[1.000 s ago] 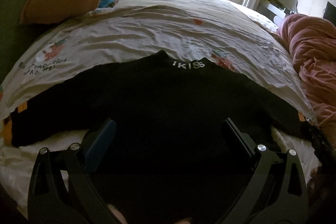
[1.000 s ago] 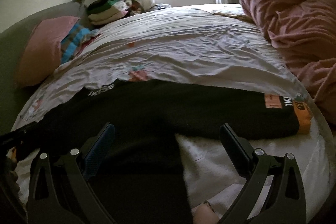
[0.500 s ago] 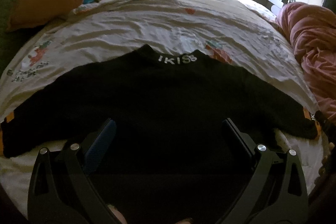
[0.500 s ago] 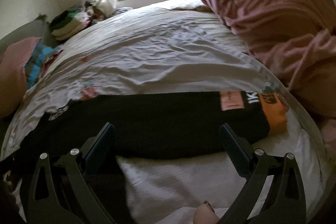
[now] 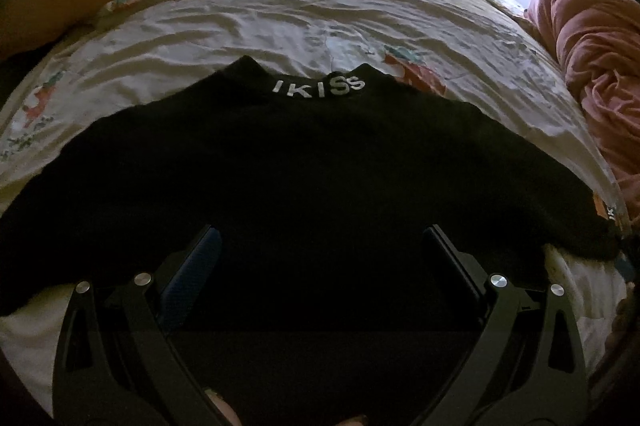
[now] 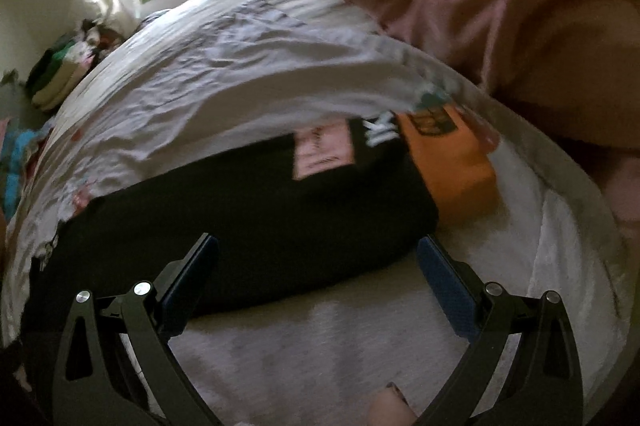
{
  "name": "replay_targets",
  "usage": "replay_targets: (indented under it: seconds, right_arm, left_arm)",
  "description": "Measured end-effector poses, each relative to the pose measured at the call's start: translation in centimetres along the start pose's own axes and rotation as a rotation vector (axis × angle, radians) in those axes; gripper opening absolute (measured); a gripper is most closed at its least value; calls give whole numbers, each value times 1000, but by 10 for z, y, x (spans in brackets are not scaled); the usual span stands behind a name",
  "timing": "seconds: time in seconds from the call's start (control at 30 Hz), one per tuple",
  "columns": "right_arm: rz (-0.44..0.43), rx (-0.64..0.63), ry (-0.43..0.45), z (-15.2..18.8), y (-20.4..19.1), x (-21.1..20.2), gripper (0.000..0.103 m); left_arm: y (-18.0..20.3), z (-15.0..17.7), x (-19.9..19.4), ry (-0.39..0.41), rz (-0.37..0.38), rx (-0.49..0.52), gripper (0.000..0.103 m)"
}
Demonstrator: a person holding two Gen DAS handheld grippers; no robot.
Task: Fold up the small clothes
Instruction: 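Close the right tool on the orange cuff and lift it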
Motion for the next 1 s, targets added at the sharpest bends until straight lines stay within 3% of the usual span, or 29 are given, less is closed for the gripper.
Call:
replay_targets:
  seconds: [0.17, 0.37, 0.53, 0.6, 0.77, 1.0]
  right_arm:
    - [-13, 93, -53, 0, 17, 20, 99]
    - [-65, 196, -9, -17, 29, 36, 97]
    - [-47, 265, 44, -28, 44, 44, 54]
    - [-74, 292, 54, -31, 47, 45, 25]
    - [-172, 324, 91, -35, 42, 35, 22]
    - [-287, 221, 163, -51, 9, 0, 18]
  left_arm:
    - [-1, 6, 13, -24, -3, -1, 94]
    - [-8, 5, 25, -26, -23, -5, 94]
    - [-12, -7, 30, -44, -31, 0, 94]
    - [-15, -12, 27, -30, -25, -13, 94]
    - [-13, -13, 13, 12, 5, -43, 94]
    - [-8, -12, -9, 31, 15, -65, 94]
Point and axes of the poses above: each gripper's, at about its wrist camera, not at the fingertips, and x roughly the way its jaws point, y to its right, z to its underside, the point moved 7 cm from there along x, roughly the way its jaws point, and after that the axes turned 10 degrees about y, right-handed, at the moved point
